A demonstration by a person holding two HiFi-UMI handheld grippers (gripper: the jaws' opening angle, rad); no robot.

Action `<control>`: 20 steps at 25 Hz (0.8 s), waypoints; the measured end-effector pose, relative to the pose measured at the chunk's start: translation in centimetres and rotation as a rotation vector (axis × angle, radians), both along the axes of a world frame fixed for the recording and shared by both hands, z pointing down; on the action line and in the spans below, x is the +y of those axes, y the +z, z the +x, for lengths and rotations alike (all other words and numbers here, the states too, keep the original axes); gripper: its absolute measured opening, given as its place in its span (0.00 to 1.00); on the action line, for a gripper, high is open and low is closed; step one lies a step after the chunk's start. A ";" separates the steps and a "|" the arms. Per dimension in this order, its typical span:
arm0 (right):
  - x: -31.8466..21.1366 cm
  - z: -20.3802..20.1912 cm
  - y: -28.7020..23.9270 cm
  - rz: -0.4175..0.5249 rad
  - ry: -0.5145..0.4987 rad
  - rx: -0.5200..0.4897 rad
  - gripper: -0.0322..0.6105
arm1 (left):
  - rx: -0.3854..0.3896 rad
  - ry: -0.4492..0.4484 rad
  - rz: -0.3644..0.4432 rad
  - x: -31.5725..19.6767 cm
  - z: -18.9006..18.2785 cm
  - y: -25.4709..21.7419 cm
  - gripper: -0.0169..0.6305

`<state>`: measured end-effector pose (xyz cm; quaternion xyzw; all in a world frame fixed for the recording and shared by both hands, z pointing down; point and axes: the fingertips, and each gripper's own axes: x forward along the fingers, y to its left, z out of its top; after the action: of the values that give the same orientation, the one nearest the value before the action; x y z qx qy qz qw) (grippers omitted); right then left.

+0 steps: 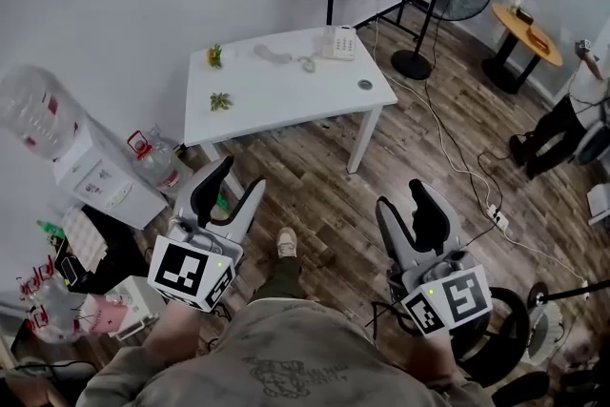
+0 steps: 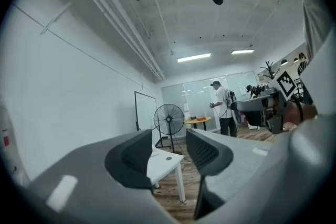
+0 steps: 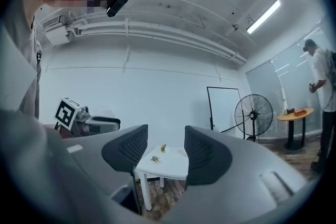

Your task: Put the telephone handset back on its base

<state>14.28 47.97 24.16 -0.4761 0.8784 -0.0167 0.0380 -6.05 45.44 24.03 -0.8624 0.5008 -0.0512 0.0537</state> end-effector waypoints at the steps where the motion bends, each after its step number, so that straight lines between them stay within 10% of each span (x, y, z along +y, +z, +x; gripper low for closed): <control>1: -0.3 0.1 0.1 -0.001 0.005 0.004 0.42 | 0.002 -0.002 -0.001 -0.5 -0.1 0.2 0.32; 20: -17.9 -2.6 1.6 -0.060 0.043 0.064 0.43 | -0.019 0.021 -0.018 -18.0 -3.0 1.5 0.32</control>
<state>11.67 30.02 25.80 -0.4960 0.8679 -0.0269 -0.0039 -9.04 27.41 25.53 -0.8675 0.4908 -0.0630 0.0512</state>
